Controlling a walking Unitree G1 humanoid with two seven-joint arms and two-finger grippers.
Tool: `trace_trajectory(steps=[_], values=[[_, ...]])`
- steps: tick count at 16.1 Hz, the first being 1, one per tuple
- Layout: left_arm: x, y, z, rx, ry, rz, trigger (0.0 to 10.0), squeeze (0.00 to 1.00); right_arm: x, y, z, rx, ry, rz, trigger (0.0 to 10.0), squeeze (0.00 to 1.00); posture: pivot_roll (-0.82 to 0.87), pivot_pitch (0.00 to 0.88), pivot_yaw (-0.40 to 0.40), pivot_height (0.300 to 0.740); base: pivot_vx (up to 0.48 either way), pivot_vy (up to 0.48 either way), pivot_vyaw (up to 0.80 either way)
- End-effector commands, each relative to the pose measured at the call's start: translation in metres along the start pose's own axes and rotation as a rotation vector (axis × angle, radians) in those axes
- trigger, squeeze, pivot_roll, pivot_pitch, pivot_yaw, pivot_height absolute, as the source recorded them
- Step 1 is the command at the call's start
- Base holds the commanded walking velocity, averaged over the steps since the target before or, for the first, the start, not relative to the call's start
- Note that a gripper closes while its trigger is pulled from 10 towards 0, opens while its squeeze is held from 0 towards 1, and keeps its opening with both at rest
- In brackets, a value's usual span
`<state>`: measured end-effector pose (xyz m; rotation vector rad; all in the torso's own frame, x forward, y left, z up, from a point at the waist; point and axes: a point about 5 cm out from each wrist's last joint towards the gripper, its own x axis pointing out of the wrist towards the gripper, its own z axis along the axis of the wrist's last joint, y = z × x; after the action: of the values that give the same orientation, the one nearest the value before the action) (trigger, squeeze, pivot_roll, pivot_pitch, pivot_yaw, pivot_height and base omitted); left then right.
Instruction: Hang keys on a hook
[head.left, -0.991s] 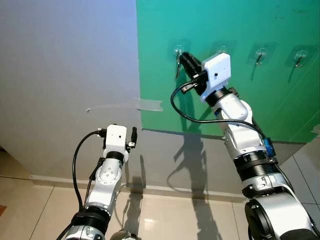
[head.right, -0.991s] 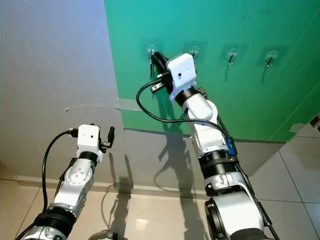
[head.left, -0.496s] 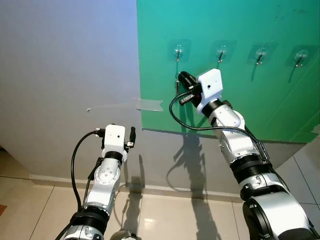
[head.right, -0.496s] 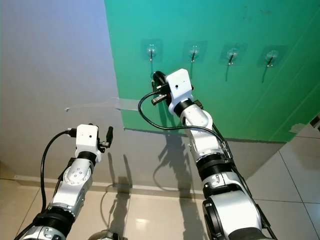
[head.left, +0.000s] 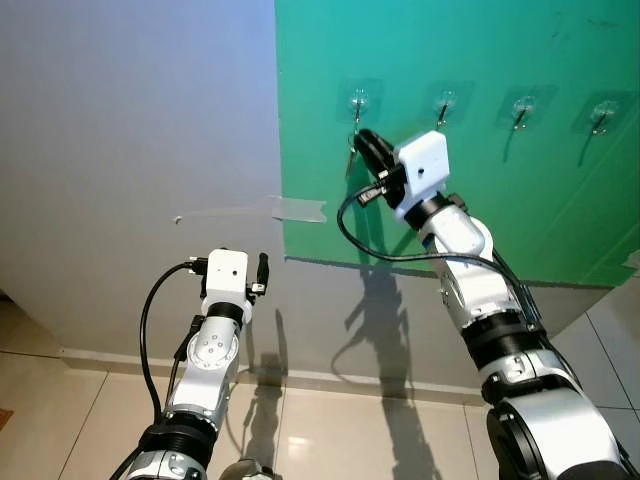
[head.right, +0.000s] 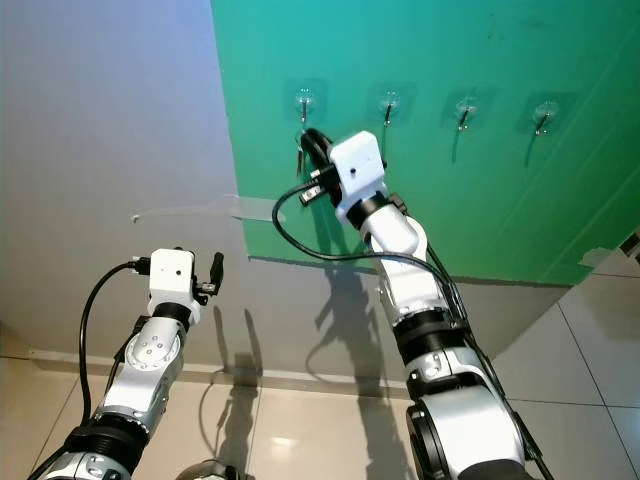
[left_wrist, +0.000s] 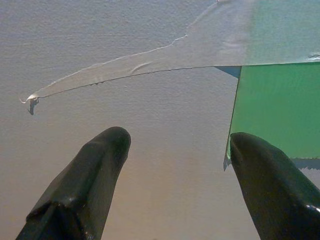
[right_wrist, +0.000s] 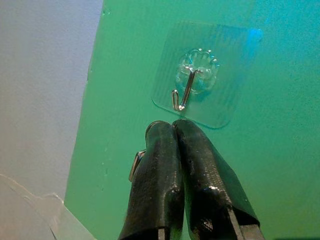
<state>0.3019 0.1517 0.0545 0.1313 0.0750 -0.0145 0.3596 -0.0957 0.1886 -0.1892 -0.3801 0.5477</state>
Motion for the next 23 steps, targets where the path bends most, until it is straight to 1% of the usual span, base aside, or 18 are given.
trace_trajectory(steps=[1,7,14,17,20,23], values=[[0.001,-0.001,0.001,-0.001,-0.002,-0.001,10.0,0.0,-0.001,-0.003,0.006,-0.029,-0.027,0.004,0.0,0.0,-0.02,0.0,-0.032,0.74,0.0,0.0,0.0],[0.003,-0.003,0.003,0.003,-0.005,-0.011,10.0,0.0,-0.001,-0.001,0.018,-0.048,-0.086,0.017,0.0,0.0,-0.02,0.0,-0.027,0.74,0.0,0.0,0.0],[0.002,-0.004,0.003,0.003,-0.007,-0.013,10.0,0.0,-0.002,-0.002,0.021,-0.053,-0.097,0.016,0.0,0.0,-0.02,0.0,-0.029,0.74,0.0,0.0,0.0],[0.002,-0.003,0.003,0.004,-0.01,-0.008,10.0,0.0,-0.001,-0.002,0.025,-0.052,-0.124,0.026,0.0,0.0,-0.01,0.0,-0.031,0.74,0.0,0.0,0.0],[0.0,-0.001,0.002,0.005,-0.008,-0.004,10.0,0.0,-0.002,0.001,0.025,-0.066,-0.135,0.037,0.0,0.0,-0.01,0.0,-0.03,0.74,0.0,0.0,0.0],[0.0,-0.001,0.001,0.006,-0.007,-0.004,10.0,0.0,-0.002,-0.001,0.027,-0.075,-0.145,0.033,0.0,0.0,-0.01,0.0,-0.026,0.74,0.0,0.0,0.0]])
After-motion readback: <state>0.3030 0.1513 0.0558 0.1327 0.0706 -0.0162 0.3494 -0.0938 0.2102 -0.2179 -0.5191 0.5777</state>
